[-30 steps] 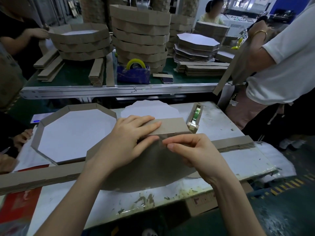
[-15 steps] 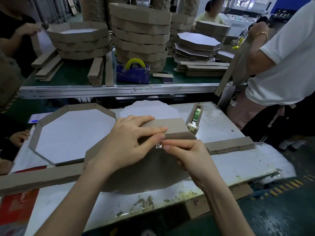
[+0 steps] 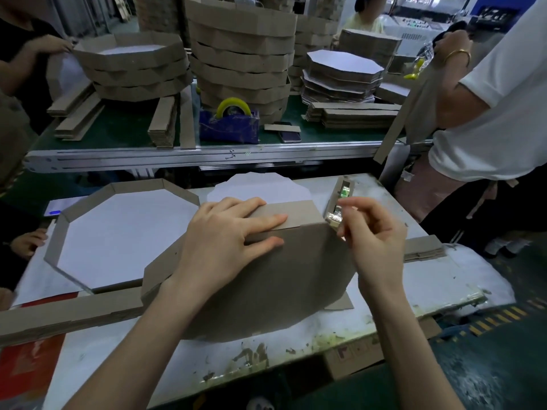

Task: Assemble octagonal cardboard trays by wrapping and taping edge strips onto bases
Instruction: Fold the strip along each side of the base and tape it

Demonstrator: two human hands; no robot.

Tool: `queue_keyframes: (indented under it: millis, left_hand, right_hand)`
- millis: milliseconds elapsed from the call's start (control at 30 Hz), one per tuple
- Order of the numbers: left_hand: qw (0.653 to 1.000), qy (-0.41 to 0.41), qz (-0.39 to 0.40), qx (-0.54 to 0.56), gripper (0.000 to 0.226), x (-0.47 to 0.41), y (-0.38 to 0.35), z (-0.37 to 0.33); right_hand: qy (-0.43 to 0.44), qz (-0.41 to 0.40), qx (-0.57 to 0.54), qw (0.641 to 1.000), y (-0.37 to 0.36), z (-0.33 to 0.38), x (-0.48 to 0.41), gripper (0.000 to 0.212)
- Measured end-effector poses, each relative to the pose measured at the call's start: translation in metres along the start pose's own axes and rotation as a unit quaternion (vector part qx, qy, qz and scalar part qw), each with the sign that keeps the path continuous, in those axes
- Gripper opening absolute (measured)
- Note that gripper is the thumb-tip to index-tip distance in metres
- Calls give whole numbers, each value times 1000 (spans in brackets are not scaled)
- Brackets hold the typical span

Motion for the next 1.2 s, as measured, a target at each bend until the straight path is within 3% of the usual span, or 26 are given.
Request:
queue_keyframes:
  millis: [133,233,300,367,467,600,733,867,1000,1200]
  left_hand:
    - [998,-21,-4,-53,58,-2,-1,2]
    - [993,-35,21,-108,75,1,1,3]
    - [991,-19,37,-124,75,1,3,0]
    - [991,-12,19,-132,69,-4,4,-11]
    - [995,-6,-6,-97,78,-26,-3,-37]
    - [988,-38,62,-136,92,-41,-28,-47]
    - [988,-57,42,-136,97,-33,-17,-30]
    - [999,-23,4,-22,92,-10,11,-7]
    - [996,33,-23,85,90,12,17,21]
    - [988,89,-38,123,84,45,4,51]
  right_hand:
    - [38,36,70,996,-8,-7,-34,19]
    - [-32,187,127,974,-19,-16,-53,22]
    - [-68,291,175,938,-21,-21,-53,29]
    - [-92,343,173,919,-21,-23,-50,40]
    - [-86,352,175,916,-22,-23,-48,57]
    - [-71,368,150,915,-25,-16,-49,57]
    - [-51,410,131,901,-13,-14,-54,45]
    - [3,479,230,847,-7,-9,-64,59]
    - [14,443,191,876,-12,12,-72,62]
    - [71,443,185,875,-37,37,-65,32]
Point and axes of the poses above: each hand's wrist, its own x-axis away from the middle knuckle, its own y-axis out of the back of the hand, z = x × y, the point moved 2 cm from there along -x, towards the middle knuckle, and after that the axes turned 9 degrees about x, right-handed, at the moved point
